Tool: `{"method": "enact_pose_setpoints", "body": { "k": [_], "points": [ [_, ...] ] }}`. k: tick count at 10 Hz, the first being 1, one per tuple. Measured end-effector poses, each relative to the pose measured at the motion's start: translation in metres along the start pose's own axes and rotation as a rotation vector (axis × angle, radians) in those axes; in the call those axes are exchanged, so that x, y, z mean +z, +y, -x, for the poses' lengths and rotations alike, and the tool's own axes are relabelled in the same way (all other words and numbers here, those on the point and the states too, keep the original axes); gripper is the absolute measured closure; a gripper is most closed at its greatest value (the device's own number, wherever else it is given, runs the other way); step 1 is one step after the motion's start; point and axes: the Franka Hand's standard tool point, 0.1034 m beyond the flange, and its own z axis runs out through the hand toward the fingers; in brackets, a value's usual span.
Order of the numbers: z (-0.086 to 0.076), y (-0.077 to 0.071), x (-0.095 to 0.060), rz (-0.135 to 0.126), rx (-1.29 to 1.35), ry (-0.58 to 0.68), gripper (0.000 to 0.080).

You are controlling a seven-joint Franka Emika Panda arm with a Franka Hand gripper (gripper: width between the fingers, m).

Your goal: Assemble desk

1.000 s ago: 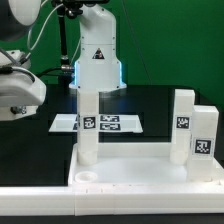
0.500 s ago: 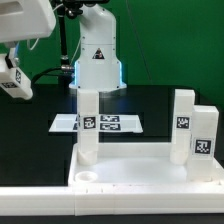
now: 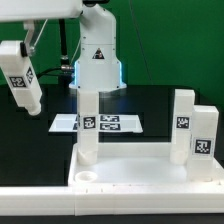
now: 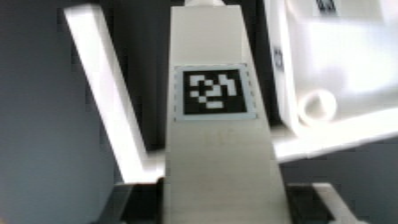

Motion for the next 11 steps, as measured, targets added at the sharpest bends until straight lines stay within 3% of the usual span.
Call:
{"method": "enact_pose_setpoints", "body": {
  "k": [1,2,3,4,5,8,9,10,11],
  "points": [
    [-0.015,-0.015,-0.007,0.033,0.043,0.067,0.0511],
    [-0.033,-0.048,-0.019,0.021,0.111,0.164,0.0511],
    [-0.033,-0.074,-0.014,-0.010,0.143,0.278,0.0511],
    [-0.015,-0.073,0.000,-0.029,0.189,0.296,0.0511],
    [-0.020,-0.069,-0.002,-0.017,0.186,0.346,0.0511],
    [-0.020,-0.070,-0.001,-0.015,0.185,0.348,0.0511],
    [-0.023,-0.072,0.000,0.002,0.155,0.366,0.0511],
    [-0.028,-0.082,0.007,0.036,0.086,0.398,0.0511],
    [-0.032,-0.094,0.016,0.049,0.047,0.399,0.0511]
  ]
}}
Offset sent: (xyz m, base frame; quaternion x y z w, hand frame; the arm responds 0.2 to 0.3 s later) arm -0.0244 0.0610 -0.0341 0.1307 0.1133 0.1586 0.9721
